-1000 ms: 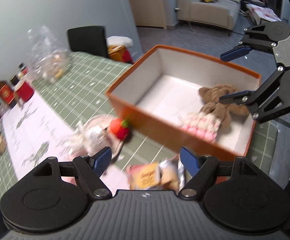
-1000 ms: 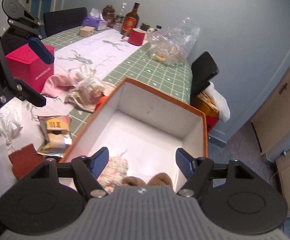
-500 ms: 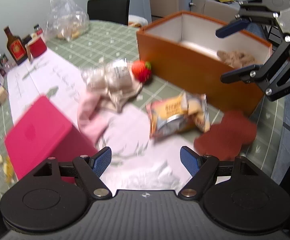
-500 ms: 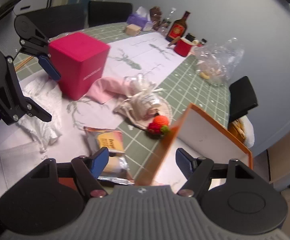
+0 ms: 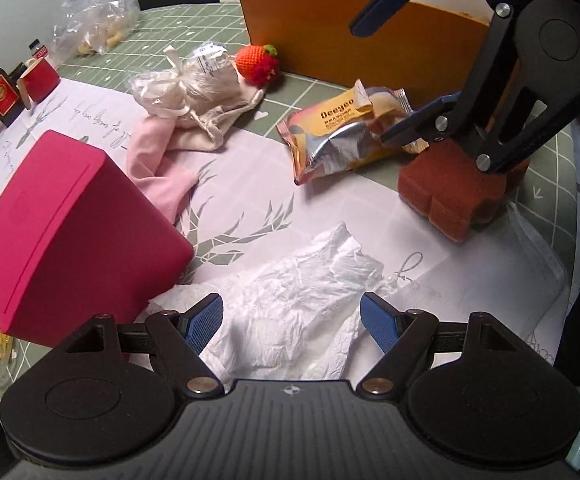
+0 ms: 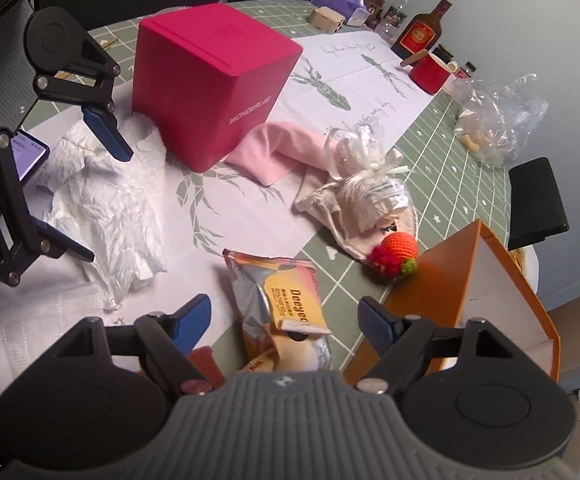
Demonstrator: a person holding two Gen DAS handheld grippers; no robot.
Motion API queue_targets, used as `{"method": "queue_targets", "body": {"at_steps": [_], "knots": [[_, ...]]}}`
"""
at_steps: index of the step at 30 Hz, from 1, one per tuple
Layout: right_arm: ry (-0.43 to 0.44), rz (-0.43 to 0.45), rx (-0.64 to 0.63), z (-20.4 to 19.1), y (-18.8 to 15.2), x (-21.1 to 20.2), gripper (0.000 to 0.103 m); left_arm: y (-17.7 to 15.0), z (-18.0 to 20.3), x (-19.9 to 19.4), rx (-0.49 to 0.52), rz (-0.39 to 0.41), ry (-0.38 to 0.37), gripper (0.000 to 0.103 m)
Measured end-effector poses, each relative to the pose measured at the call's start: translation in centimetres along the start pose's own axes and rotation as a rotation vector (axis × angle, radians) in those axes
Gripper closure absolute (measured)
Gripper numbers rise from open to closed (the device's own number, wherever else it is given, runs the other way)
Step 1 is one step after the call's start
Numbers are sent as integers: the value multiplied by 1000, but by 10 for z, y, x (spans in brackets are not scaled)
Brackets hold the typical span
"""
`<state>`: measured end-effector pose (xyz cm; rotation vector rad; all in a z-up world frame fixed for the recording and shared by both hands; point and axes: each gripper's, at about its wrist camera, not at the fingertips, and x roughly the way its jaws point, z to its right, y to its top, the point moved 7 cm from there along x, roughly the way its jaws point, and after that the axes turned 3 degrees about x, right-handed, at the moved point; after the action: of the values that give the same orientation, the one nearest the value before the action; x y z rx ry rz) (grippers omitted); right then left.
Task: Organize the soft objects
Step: 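Move both grippers back over the table toward the snack packet and plastic bag, then grasp the Deeyeo snack packet with the right gripper while the left gripper grasps the white plastic bag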
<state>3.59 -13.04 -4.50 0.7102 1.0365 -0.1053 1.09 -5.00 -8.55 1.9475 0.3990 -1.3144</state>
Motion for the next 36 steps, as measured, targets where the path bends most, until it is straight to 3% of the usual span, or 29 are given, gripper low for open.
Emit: {"method": "queue_targets", "body": {"at_steps": [5, 11, 14, 17, 21, 25, 34, 36], "knots": [[-18, -42, 94, 8, -3, 18, 15, -4, 4, 17, 12, -39, -1, 11], [7, -93, 273, 23, -8, 40, 11, -5, -4, 30, -64, -71, -16, 8], [4, -94, 290, 24, -8, 48, 4, -4, -8, 32, -84, -68, -12, 3], [-31, -109, 268, 22, -5, 56, 2, -4, -12, 35, -96, -75, 0, 0], [0, -98, 152, 10, 1, 60, 3, -8, -17, 36, -129, -88, -9, 0], [1, -151, 69, 3, -2, 73, 10, -13, -20, 36, -149, -99, -21, 0], [47, -201, 135, 15, -8, 89, 14, -16, -21, 38, -180, -92, -49, 0], [77, -206, 149, 15, -7, 89, 25, -17, -22, 39, -189, -88, -60, 0]]}}
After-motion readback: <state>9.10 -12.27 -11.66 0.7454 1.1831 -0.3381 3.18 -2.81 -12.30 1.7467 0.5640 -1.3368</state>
